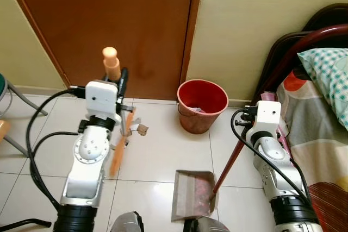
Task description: Sweep floor
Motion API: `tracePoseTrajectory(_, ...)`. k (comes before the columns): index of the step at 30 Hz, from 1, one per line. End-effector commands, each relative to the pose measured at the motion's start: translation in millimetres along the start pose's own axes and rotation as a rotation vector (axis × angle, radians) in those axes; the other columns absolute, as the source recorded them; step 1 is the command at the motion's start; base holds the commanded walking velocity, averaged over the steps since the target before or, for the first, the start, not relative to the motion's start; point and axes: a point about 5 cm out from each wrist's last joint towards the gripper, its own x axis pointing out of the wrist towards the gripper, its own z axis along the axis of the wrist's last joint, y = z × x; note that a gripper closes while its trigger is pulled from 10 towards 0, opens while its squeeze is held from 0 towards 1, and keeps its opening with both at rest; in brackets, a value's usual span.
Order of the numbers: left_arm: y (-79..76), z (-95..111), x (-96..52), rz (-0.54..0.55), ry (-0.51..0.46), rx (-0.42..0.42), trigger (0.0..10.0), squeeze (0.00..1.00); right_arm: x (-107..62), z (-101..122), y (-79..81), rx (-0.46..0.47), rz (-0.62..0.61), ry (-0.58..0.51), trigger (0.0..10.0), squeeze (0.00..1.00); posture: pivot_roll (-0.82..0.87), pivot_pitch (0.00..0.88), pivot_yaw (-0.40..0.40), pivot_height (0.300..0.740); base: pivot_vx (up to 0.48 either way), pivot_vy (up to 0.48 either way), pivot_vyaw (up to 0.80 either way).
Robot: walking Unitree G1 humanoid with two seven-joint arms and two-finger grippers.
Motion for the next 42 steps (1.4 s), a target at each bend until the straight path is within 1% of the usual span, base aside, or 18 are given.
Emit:
tracePoseTrajectory(1, 15.2, 13, 5.4, 0.037, -0.074, 0.049, 10.0, 0.0, 1.8, 5, 0.5, -0.001, 0.001, -0.024, 10.0, 0.0, 0.02, 0.095, -0.044, 0.74, 0.0, 0.0, 0.0)
tracePoseTrajectory(2, 17.6, 11, 5.8, 0.034, -0.067, 0.048, 10.0, 0.0, 2.0, 4, 0.7, -0.001, 0.001, -0.024, 10.0, 0.0, 0.02, 0.095, -0.044, 0.74, 0.0, 0.0, 0.0)
tracePoseTrajectory(3, 29.1, 4, 7.0, 0.062, -0.044, 0.059, 10.0, 0.0, 2.1, 4, 2.7, 0.003, 0.007, -0.026, 10.0, 0.0, 0.02, 0.098, -0.046, 0.74, 0.0, 0.0, 0.0)
tracePoseTrajectory(6, 44.7, -3, 9.1, 0.109, -0.019, 0.077, 10.0, 0.0, 2.9, 4, 6.1, 0.006, 0.019, -0.033, 10.0, 0.0, 0.02, 0.098, -0.046, 0.74, 0.0, 0.0, 0.0)
tracePoseTrajectory(7, 52.1, -8, 9.7, 0.13, 0.005, 0.084, 10.0, 0.0, 3.8, 6, 8.4, 0.016, 0.027, -0.046, 10.0, 0.0, 0.02, 0.098, -0.046, 0.74, 0.0, 0.0, 0.0)
tracePoseTrajectory(12, 60.4, -21, 4.6, 0.171, 0.062, 0.065, 10.0, 0.0, 4.5, 14, 12.3, 0.046, 0.045, -0.1, 10.0, 0.0, 0.02, 0.098, -0.046, 0.74, 0.0, 0.0, 0.0)
tracePoseTrajectory(13, 61.0, -23, 2.8, 0.174, 0.072, 0.06, 10.0, 0.0, 4.3, 17, 13.4, 0.055, 0.053, -0.118, 10.0, 0.0, 0.02, 0.098, -0.046, 0.74, 0.0, 0.0, 0.0)
tracePoseTrajectory(14, 60.6, -30, -2.6, 0.171, 0.092, 0.058, 10.0, 0.0, 2.7, 24, 15.3, 0.054, 0.067, -0.167, 10.0, 0.0, 0.02, 0.098, -0.046, 0.74, 0.0, 0.0, 0.0)
tracePoseTrajectory(15, 60.6, -30, -2.6, 0.171, 0.092, 0.058, 10.0, 0.0, 2.7, 24, 15.3, 0.054, 0.067, -0.167, 10.0, 0.0, 0.02, 0.098, -0.046, 0.74, 0.0, 0.0, 0.0)
tracePoseTrajectory(16, 58.3, -35, -8.4, 0.166, 0.108, 0.053, 10.0, 0.0, 0.7, 29, 15.8, 0.056, 0.071, -0.204, 10.0, 0.0, 0.01, 0.1, -0.044, 0.74, 0.0, 0.0, 0.8)
tracePoseTrajectory(18, 57.3, -37, -11.0, 0.168, 0.113, 0.051, 10.0, 0.0, -0.1, 30, 15.5, 0.055, 0.071, -0.214, 10.0, 0.0, 0.02, 0.099, -0.046, 0.74, 0.0, 0.0, 0.8)
tracePoseTrajectory(19, 55.1, -39, -15.2, 0.167, 0.118, 0.051, 10.0, 0.0, -0.6, 30, 14.2, 0.057, 0.06, -0.219, 10.0, 0.0, 0.02, 0.102, -0.047, 0.74, 0.27, 0.0, 0.8)
tracePoseTrajectory(22, 52.1, -42, -18.8, 0.154, 0.127, 0.041, 10.0, 0.0, -1.0, 29, 11.7, 0.054, 0.04, -0.222, 10.0, 0.0, 0.02, 0.099, -0.045, 0.74, 0.324, 0.0, 0.73)
tracePoseTrajectory(29, 55.9, -45, -19.2, 0.169, 0.133, 0.038, 10.0, 0.0, -1.6, 24, 10.3, 0.081, 0.031, -0.213, 10.0, 0.0, 0.02, 0.099, -0.051, 0.74, 0.37, 0.0, 0.08)
tracePoseTrajectory(33, 55.8, -45, -19.7, 0.166, 0.131, 0.037, 10.0, 0.0, -3.2, 21, 12.0, 0.093, 0.035, -0.209, 10.0, 0.0, 0.02, 0.098, -0.048, 0.74, 0.38, 0.0, 0.0)
tracePoseTrajectory(37, 54.1, -46, -19.1, 0.159, 0.131, 0.033, 10.0, 0.0, -3.2, 22, 13.8, 0.094, 0.036, -0.214, 10.0, 0.0, 0.02, 0.102, -0.044, 0.74, 0.386, 0.0, 0.0)
tracePoseTrajectory(39, 52.7, -47, -18.4, 0.154, 0.131, 0.029, 10.0, 0.0, -2.1, 23, 15.0, 0.112, 0.039, -0.216, 10.0, 0.0, 0.02, 0.103, -0.041, 0.74, 0.386, 0.0, 0.0)
tracePoseTrajectory(42, 51.7, -47, -17.8, 0.152, 0.129, 0.023, 10.0, 0.0, -0.6, 24, 13.6, 0.111, 0.035, -0.215, 10.0, 0.0, 0.01, 0.105, -0.041, 0.74, 0.386, 0.0, 0.0)
